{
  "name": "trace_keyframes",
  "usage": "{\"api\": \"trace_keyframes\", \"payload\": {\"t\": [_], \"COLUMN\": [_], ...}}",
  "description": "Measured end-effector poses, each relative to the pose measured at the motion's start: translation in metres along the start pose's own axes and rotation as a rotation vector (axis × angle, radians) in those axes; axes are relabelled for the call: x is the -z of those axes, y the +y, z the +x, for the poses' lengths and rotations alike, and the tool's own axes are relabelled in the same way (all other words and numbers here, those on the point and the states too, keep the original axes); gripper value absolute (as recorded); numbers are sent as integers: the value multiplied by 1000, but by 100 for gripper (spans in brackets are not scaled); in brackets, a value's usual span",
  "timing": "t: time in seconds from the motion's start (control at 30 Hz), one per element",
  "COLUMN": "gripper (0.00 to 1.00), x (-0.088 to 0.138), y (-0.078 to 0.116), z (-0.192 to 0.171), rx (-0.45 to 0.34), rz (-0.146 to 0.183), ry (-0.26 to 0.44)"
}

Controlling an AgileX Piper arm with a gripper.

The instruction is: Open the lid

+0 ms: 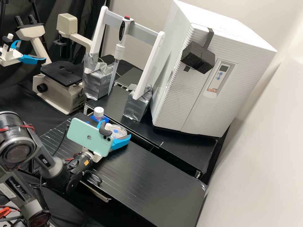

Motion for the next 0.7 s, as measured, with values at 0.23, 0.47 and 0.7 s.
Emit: {"api": "trace_keyframes", "payload": {"t": [0.23, 0.47, 0.7], "gripper": [0, 0, 0], "x": [-1, -1, 2], "y": [-1, -1, 2], "z": [1, 1, -1], "rx": [1, -2, -12], "rz": [8, 9, 1], "ry": [-1, -1, 12]}}
